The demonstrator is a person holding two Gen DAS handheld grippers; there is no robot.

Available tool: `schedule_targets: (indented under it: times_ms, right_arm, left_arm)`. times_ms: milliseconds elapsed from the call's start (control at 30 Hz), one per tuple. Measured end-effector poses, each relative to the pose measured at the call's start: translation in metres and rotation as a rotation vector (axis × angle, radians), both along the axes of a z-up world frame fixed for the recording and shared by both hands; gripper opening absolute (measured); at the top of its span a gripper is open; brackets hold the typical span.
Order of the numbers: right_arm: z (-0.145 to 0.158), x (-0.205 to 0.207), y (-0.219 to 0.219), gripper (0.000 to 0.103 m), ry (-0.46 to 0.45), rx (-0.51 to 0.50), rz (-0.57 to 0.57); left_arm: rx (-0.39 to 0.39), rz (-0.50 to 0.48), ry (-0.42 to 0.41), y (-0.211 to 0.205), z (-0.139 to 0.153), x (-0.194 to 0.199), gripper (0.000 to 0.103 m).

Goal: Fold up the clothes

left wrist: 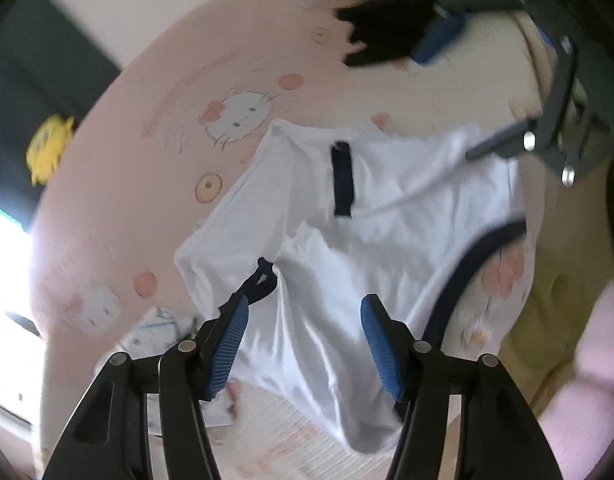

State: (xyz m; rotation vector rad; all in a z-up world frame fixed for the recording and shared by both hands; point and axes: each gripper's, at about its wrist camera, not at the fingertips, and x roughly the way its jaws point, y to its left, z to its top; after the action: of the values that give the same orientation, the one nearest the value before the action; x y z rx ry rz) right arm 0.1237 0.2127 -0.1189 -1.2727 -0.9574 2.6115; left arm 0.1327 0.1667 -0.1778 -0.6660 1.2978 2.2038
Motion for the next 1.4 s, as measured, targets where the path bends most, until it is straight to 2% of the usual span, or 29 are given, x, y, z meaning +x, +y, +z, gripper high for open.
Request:
schedule_targets:
  times_ms: [133, 200, 267, 300, 367, 400, 533, 767, 900, 1233, 1400]
  right_arm:
    - [-0.021, 0.027, -0.035, 0.077, 0.033, 0.296, 0.233]
    - [-0.034, 0.037, -0.044, 0.077, 0.013, 0.416, 0.322]
    - [-0.041, 0.042, -0.044, 0.077, -0.011, 0.444, 0.356]
    - [-0.042, 0.043, -0.042, 0.077, -0.02, 0.44, 0.353]
    - [-0.044, 0.044, -0.036, 0.077, -0.035, 0.436, 0.331]
    - [-0.045, 0.044, -0.033, 0.077, -0.042, 0.434, 0.318]
    - [-0.052, 0.052, -0.026, 0.077, -0.067, 0.471, 0.31]
    - [-0.077, 0.071, -0.036, 0.077, -0.107, 0.581, 0.408]
    - [-0.086, 0.065, -0.037, 0.077, -0.13, 0.578, 0.412]
    - [-0.091, 0.04, -0.037, 0.077, -0.074, 0.634, 0.394]
    - [-0.106, 0.036, -0.036, 0.077, -0.035, 0.723, 0.395]
  left_arm:
    - [-0.156, -0.083, 0.101, -0.005, -0.025, 0.023, 0.056]
    - [-0.239, -0.15, 0.176, -0.01, -0.036, 0.04, 0.056]
    - [-0.31, -0.212, 0.243, -0.015, -0.045, 0.054, 0.058]
    - [-0.336, -0.235, 0.268, -0.018, -0.049, 0.06, 0.063]
    - [-0.371, -0.267, 0.276, -0.024, -0.053, 0.064, 0.073]
    - [-0.379, -0.265, 0.268, -0.027, -0.055, 0.064, 0.073]
    - [-0.397, -0.24, 0.242, -0.035, -0.058, 0.063, 0.073]
    - [-0.405, -0.211, 0.224, -0.04, -0.065, 0.068, 0.073]
    - [-0.426, -0.2, 0.196, -0.045, -0.08, 0.066, 0.073]
    - [-0.368, -0.122, 0.199, -0.032, -0.086, 0.035, 0.075]
    - [-0.352, -0.118, 0.216, -0.018, -0.088, 0.024, 0.076]
